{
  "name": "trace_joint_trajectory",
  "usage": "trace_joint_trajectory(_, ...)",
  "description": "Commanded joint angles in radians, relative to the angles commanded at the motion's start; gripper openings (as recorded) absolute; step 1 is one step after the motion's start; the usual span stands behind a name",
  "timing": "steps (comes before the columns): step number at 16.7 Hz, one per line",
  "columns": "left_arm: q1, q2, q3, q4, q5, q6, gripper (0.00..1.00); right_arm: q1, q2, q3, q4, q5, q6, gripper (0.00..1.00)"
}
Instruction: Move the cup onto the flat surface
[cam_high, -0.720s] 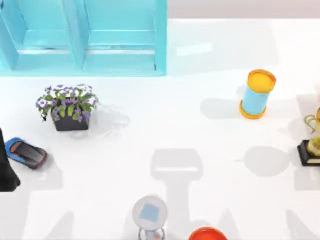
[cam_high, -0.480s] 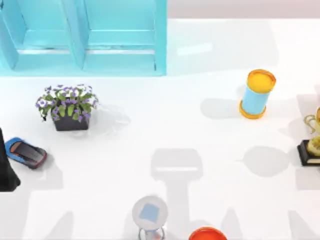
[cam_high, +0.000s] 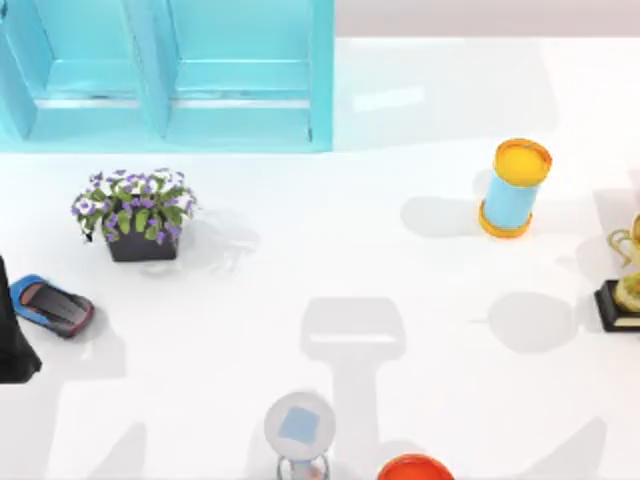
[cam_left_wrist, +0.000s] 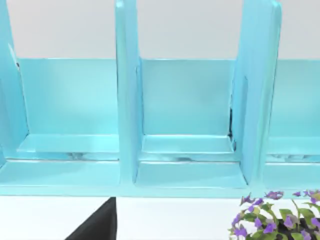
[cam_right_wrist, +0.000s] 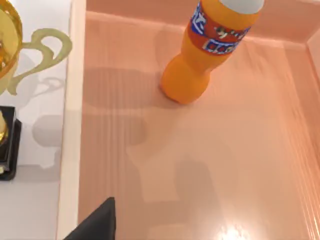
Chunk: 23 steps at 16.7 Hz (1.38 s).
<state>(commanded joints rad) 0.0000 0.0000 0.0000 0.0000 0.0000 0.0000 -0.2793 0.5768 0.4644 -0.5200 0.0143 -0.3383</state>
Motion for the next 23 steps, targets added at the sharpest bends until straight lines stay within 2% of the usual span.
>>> trace_joint_trajectory(6, 0.0, 0.0, 0.0, 0.0, 0.0, 0.0, 1.0, -0.249, 0.601, 0.428, -0.447, -0.009, -0.253, 1.0)
trace_joint_trajectory(11, 0.0, 0.0, 0.0, 0.0, 0.0, 0.0, 1.0, -0.4, 0.896, 0.687, -0.686, -0.018, -0.388, 1.0)
trace_joint_trajectory(19, 0.0, 0.0, 0.0, 0.0, 0.0, 0.0, 1.0, -0.433, 0.946, 0.744, -0.731, -0.018, -0.416, 1.0)
trace_joint_trajectory(23, 0.0, 0.0, 0.0, 0.0, 0.0, 0.0, 1.0, -0.437, 0.95, 0.651, -0.639, -0.019, -0.417, 1.0)
